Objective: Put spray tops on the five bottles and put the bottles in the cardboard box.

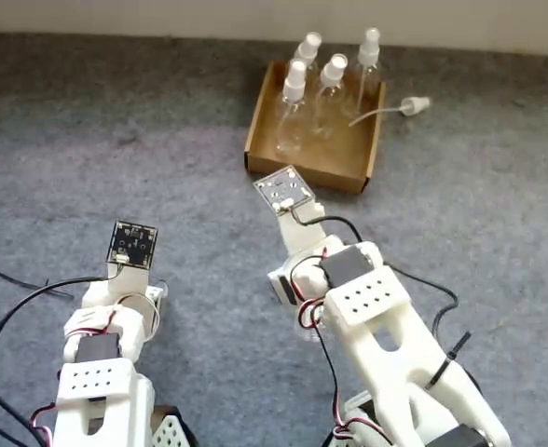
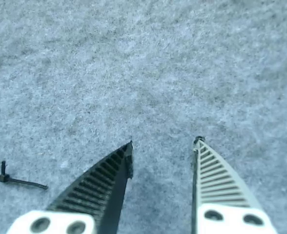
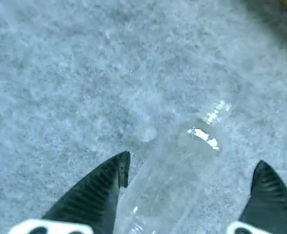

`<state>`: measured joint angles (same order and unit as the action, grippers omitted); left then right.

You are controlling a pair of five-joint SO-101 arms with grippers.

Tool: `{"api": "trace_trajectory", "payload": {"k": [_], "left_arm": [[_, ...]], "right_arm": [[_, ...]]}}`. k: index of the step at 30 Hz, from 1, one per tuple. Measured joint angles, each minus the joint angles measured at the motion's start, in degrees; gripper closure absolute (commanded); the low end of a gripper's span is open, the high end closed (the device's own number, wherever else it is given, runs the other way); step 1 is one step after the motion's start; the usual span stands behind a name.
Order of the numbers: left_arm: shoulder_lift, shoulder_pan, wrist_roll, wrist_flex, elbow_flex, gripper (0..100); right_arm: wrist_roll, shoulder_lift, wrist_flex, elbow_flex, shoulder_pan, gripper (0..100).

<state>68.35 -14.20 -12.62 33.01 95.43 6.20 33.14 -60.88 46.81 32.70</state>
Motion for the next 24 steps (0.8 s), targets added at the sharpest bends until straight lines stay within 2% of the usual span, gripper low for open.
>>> {"api": "trace_trajectory", "payload": {"k": [5,8,12,16,20,24], "left_arm": [[0.0,0.0,0.0,0.0,0.0,81],[0.0,0.0,0.0,0.0,0.0,81],[0.0,0.0,0.0,0.0,0.0,81],[0.0,0.0,0.0,0.0,0.0,81],[0.0,0.0,0.0,0.0,0.0,81],[0.0,0.0,0.0,0.0,0.0,81]], "right_arm": [[0.0,4.13,-5.63,-0.62,0.0,63.5],[0.0,8.53,-11.96,-7.47,-3.96,63.5],[1.67,10.9,-16.97,-21.36,-15.12,63.5],[2.2,3.08,-17.58,-34.02,-28.22,63.6],[-6.77,-14.51,-13.71,-43.78,-35.6,63.7],[-19.69,-34.02,-9.14,-56.26,-37.19,63.7]]}}
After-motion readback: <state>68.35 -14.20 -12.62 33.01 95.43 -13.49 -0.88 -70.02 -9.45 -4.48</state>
